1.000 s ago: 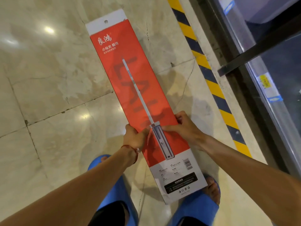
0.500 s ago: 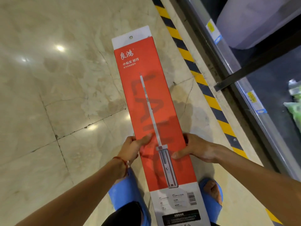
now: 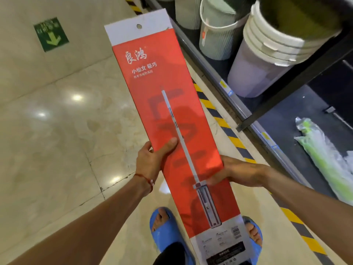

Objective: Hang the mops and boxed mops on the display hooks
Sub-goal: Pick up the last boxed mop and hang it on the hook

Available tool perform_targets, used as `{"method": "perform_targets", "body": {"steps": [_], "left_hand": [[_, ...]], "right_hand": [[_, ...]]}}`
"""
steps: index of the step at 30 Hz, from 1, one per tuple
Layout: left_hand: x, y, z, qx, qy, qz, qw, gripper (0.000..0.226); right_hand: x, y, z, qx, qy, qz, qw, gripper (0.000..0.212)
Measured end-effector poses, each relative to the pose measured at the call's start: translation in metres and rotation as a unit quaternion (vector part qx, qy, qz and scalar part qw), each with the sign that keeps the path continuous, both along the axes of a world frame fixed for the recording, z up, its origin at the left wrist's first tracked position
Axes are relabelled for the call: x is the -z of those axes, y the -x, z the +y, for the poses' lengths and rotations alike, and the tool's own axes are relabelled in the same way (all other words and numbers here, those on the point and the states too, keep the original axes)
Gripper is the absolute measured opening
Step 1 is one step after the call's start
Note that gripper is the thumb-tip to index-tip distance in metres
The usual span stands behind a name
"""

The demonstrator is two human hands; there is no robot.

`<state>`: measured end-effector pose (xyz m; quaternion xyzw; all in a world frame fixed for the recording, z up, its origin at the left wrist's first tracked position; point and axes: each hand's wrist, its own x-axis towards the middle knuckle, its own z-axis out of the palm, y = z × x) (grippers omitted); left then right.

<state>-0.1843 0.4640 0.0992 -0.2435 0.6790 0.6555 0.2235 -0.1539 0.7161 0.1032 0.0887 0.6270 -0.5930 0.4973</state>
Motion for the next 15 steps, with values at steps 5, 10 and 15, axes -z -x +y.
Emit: {"method": "perform_targets", "body": {"steps": [5, 10, 15], "left_hand": [[-0.077, -0.038, 0.005, 0.043, 0.004, 0.027, 0.999, 0.084], [-0.165, -0.090, 0.020, 0.097, -0.017, 0.041, 0.994, 0.075], [-0.261, -0.139, 0.030, 0.144, -0.040, 0.053, 0.987, 0.035]], "right_hand": [[-0.088, -0.014, -0.011, 0.192, -0.002, 0.041, 0.981, 0.063], [-0.189, -0.039, -0.016, 0.283, 0.021, 0.124, 0.951, 0.041], [-0.278, -0.097, -0.008, 0.344, -0.050, 0.234, 0.908, 0.060]]}}
